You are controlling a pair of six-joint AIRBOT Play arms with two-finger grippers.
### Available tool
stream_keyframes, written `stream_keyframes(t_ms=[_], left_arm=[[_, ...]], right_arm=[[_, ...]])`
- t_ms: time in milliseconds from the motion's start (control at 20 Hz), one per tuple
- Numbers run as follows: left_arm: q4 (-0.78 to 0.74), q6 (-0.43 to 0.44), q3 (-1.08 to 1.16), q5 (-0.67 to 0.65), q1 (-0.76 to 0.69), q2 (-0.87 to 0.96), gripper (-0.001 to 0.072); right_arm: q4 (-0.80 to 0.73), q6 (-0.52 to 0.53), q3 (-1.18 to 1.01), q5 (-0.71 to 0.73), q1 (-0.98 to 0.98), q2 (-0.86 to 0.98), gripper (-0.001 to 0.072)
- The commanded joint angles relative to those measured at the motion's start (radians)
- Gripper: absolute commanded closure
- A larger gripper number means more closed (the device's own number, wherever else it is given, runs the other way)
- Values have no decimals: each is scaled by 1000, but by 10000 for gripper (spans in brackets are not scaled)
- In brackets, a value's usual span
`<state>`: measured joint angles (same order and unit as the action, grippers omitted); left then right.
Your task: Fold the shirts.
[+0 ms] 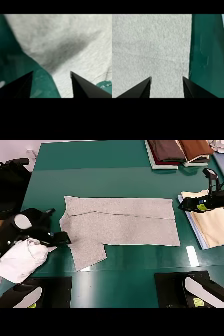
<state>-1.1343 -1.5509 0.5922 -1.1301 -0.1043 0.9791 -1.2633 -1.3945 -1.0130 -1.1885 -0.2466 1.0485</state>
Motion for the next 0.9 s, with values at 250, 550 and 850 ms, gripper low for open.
stream_keyframes(t_ms=[250, 550, 850], left_arm=[[74, -56, -99, 223, -154, -24, 477], [19, -45, 6, 124, -154, -24, 687], [20, -45, 14, 126, -154, -24, 686]], right_arm=[[35, 0, 5, -36, -2, -15, 261], [30, 43, 148, -152, -183, -58, 261], [42, 69, 437, -153, -407, -18, 156]])
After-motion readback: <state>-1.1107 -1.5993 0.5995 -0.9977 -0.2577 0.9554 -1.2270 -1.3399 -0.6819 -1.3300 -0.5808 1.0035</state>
